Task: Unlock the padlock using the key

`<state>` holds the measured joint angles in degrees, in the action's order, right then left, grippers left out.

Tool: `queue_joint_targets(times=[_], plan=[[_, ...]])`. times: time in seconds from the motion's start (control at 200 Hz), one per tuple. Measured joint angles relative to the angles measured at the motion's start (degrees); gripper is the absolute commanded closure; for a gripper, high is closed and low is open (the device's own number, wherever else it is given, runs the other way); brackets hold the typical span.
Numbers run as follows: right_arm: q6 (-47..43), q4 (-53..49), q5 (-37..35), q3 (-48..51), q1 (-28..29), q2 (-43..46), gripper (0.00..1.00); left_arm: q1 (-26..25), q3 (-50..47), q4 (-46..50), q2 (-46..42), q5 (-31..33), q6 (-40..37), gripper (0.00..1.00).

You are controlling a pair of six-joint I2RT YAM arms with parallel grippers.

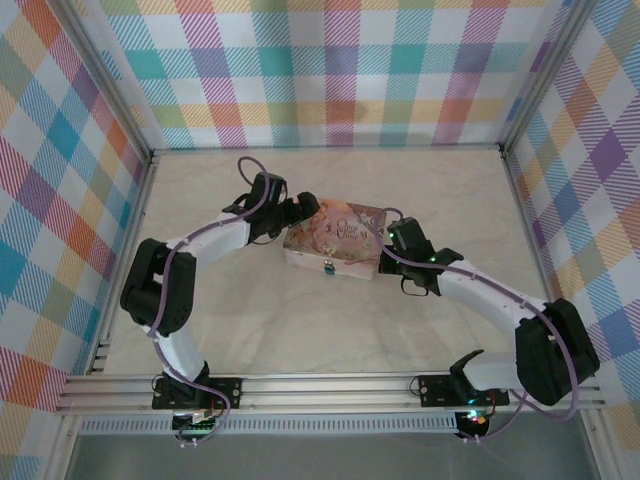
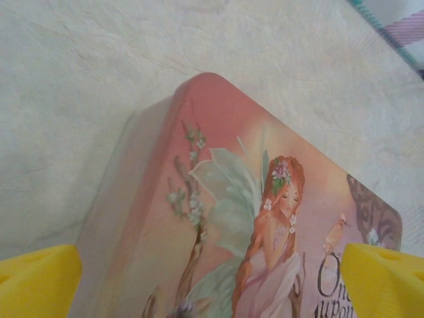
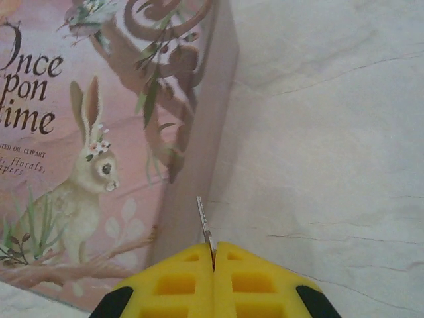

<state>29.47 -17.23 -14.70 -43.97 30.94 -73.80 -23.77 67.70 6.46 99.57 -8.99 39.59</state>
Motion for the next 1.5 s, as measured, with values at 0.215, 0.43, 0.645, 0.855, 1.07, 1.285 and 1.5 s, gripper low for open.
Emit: queue_joint_targets(times=[0.215, 0.43, 0.645, 0.855, 1.07, 1.285, 1.5], plan=[[-3.5, -4.4, -1.8, -4.4, -3.0, 2.7, 1.00, 0.7, -7.0, 0.8, -12.9, -2.3, -1.1, 0.00], [-8.6, -5.4, 0.1, -15.4, -6.5, -1.8, 1.00, -1.6, -21.0, -4.2, -26.5, -5.6, -4.9, 0.00], [-12.7, -5.7, 3.1, -25.2, -8.2, -11.5, 1.00, -9.3, -25.6, -2.7, -33.0, -8.1, -12.8, 0.00], [-15.0, -6.0, 5.2, -32.4, -8.5, -20.2, 1.00, -12.2, -36.7, -16.4, -33.9, -7.8, -12.4, 0.00], [-15.7, -6.0, 6.8, -36.1, -8.5, -25.7, 1.00, -15.4, -42.3, -26.5, -31.6, -3.8, -15.7, 0.00], [-17.0, -6.1, 8.2, -40.3, -8.5, -31.0, 1.00, -18.0, -42.3, -37.0, -23.2, -1.8, -19.0, 0.02], [-18.2, -6.4, 9.2, -45.1, -8.5, -36.3, 1.00, -20.4, -42.2, -43.3, -15.2, 0.6, -21.7, 0.01]])
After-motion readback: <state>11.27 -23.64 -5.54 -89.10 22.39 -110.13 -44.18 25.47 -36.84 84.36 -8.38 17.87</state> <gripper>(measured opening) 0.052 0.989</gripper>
